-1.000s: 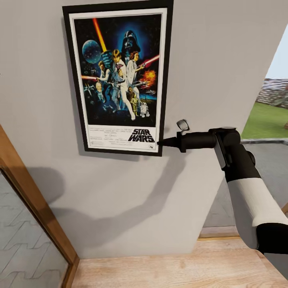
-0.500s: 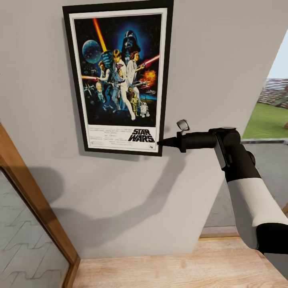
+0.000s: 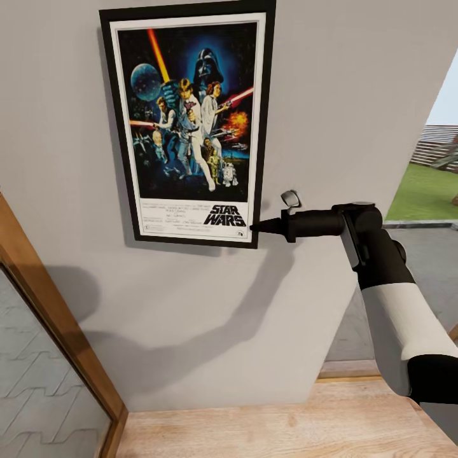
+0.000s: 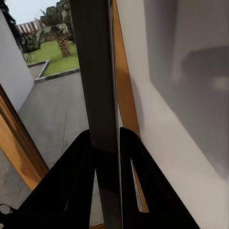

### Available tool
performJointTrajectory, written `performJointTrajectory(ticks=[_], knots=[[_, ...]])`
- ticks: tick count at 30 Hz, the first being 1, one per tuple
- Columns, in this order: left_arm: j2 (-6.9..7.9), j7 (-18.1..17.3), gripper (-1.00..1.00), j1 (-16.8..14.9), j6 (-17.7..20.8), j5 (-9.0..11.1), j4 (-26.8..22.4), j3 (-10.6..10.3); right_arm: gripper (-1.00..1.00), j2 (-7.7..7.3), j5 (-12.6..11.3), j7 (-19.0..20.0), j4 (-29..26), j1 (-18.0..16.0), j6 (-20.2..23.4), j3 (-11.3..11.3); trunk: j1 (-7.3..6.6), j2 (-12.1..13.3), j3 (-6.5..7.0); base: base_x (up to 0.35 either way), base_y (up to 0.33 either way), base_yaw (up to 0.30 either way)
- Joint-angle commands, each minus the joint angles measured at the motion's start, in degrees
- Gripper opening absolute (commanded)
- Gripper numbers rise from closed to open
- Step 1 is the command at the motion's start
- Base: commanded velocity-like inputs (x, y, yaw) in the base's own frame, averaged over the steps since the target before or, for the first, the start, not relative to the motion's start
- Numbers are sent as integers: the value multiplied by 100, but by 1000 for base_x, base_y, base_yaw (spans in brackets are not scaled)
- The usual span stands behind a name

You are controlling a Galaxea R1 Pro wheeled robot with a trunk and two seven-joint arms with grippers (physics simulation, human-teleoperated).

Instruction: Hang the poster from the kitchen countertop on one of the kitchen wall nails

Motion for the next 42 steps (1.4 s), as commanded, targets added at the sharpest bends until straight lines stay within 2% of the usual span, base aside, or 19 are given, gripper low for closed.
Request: performJointTrajectory(ticks=[1, 42], knots=[[-4, -47, 100, -1, -5, 5, -6, 27, -100, -5, -14, 23, 0, -6, 80, 9, 4, -12, -11, 0, 0, 0], [-19, -54, 100, -1, -15, 34, -33, 62, -100, -14, -24, -74, 53, 21, 27, -7, 4, -12, -11, 0, 0, 0]])
